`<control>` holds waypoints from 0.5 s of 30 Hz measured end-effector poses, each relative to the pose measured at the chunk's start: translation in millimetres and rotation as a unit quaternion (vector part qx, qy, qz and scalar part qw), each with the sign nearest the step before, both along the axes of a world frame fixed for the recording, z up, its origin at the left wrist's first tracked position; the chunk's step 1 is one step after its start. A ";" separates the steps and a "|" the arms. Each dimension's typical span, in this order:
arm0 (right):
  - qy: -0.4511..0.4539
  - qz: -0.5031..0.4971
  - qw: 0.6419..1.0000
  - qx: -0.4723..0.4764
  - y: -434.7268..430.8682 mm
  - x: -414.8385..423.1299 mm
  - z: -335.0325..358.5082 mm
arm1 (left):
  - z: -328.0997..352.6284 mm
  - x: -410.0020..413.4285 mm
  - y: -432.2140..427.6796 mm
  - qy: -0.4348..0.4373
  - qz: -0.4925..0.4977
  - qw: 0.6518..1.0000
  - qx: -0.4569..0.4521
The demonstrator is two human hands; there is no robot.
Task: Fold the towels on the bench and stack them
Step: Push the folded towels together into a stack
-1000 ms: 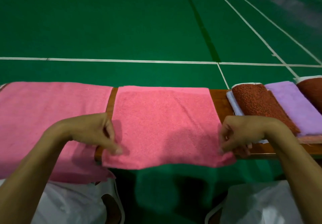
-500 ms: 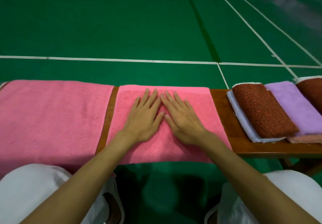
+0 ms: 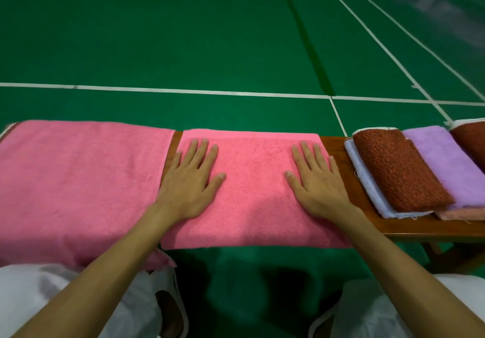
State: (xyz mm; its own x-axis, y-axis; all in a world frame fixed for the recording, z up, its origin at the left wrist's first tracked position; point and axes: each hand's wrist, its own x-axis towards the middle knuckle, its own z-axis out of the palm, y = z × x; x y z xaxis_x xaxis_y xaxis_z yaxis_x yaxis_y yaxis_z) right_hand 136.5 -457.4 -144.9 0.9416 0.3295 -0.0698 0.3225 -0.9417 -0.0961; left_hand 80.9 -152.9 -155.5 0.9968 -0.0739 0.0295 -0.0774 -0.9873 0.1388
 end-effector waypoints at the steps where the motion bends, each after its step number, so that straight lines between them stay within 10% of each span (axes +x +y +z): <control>1: -0.002 0.002 1.000 0.001 0.6 -0.6 -0.2 | 0.9 -0.5 -0.7 -0.001 0.000 1.000 -0.003; 11: -0.041 -0.004 0.995 0.086 -1.1 7.1 12.4 | 28.4 -0.1 -2.8 -0.094 0.079 0.960 -0.250; 15: -0.167 -0.058 0.980 0.091 -5.5 12.9 19.9 | 37.1 5.9 18.6 -0.079 0.182 0.961 -0.191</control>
State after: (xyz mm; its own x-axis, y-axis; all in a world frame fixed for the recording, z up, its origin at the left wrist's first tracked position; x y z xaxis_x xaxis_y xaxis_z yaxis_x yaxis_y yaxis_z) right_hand 149.3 -462.9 -125.0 0.9341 0.1969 0.2979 0.2559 -0.9509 -0.1739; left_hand 86.8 -134.2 -118.5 0.9356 0.3244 0.1393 0.2126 -0.8327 0.5114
